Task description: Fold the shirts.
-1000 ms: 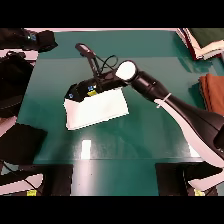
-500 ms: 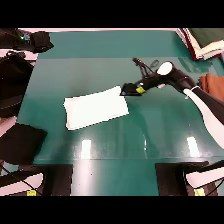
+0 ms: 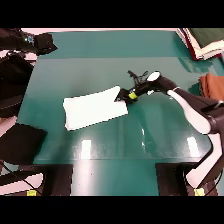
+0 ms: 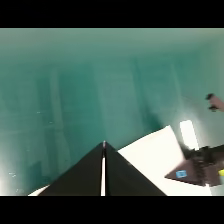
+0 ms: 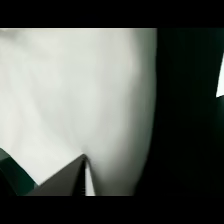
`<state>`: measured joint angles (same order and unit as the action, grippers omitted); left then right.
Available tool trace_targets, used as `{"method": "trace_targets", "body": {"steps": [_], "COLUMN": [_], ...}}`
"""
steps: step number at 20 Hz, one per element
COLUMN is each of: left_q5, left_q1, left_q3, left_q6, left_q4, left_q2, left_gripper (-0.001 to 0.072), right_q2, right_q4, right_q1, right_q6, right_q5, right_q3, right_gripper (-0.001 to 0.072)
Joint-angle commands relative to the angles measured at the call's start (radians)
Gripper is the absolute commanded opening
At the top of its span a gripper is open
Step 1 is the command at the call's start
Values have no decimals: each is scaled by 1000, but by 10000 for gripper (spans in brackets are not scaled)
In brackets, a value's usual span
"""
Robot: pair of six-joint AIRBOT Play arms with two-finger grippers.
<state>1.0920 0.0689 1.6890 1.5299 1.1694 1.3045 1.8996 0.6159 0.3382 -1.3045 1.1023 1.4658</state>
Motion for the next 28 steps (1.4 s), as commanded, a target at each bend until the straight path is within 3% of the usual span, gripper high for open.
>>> {"method": "trace_targets", "body": {"steps": [1, 6, 11, 19, 24, 28], "left_q5": [-9, -33, -69, -97, -97, -96], "left_q1": [40, 169, 278, 349, 349, 349], "left_q3": [-2, -2, -2, -2, -2, -2], "left_q6": [-23, -46, -45, -38, -37, -38], "left_q4": [-17, -17, -18, -29, -29, -29], "left_q2": [2, 2, 2, 2, 2, 2], "left_gripper": [28, 29, 29, 29, 29, 29], "right_q2": [81, 20, -164, -236, -236, -248], "right_q4": [-77, 132, 415, 423, 421, 326], "right_q1": [78, -22, -341, -915, -1046, -1065], "right_q6": [47, -5, -58, -76, -76, -76], "right_q5": [-3, 78, 109, 96, 68, 2], "right_q3": [116, 275, 367, 434, 435, 449], "right_gripper": [17, 18, 18, 18, 18, 18]}}
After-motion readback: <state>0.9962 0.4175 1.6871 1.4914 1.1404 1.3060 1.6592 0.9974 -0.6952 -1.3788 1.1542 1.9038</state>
